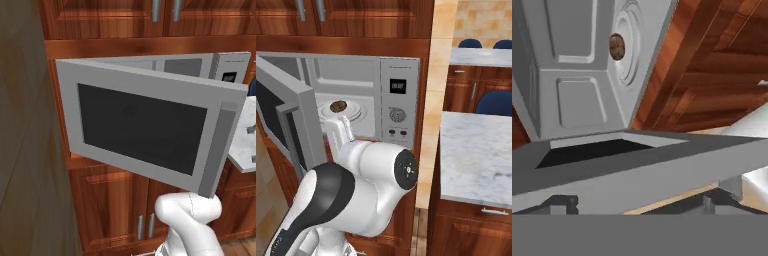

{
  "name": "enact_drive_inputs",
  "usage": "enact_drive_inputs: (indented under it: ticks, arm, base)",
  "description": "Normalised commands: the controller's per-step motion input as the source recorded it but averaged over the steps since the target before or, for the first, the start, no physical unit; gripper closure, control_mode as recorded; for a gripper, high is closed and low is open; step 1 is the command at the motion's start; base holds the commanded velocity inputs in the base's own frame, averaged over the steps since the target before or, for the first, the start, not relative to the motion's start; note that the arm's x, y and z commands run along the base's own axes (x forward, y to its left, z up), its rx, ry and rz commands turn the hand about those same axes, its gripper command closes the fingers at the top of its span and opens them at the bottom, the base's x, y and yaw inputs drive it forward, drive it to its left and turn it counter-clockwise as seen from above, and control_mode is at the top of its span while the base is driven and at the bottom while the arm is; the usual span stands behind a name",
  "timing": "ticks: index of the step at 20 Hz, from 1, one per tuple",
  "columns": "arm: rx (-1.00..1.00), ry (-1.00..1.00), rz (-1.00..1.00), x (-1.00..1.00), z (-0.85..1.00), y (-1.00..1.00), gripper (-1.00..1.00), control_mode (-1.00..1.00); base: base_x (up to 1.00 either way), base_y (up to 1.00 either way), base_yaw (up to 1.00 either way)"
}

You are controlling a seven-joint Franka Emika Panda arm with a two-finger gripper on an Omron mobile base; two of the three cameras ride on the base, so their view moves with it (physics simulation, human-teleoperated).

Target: Retrieve the reheated potato from the microwave, then place the potato, cheese, and condiment on the cutting board.

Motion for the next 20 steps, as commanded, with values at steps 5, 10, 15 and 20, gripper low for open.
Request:
enact_drive_inputs:
  ticks: [5, 10, 15, 20]
  arm:
    - [0.2, 0.03, 0.02, 0.81, -0.26, 0.11, -1.0, -1.0]
    - [0.1, 0.0, 0.11, 0.5, -0.23, 0.15, -1.0, -1.0]
    - [0.03, 0.0, 0.32, 0.02, -0.02, 0.18, -1.0, -1.0]
    - [0.0, 0.0, 0.28, -0.22, 0.0, 0.34, -1.0, -1.0]
  base:
    - [0.0, 0.0, 0.0]
    - [0.0, 0.0, 0.0]
    - [0.0, 0.0, 0.0]
    - [0.0, 0.0, 0.0]
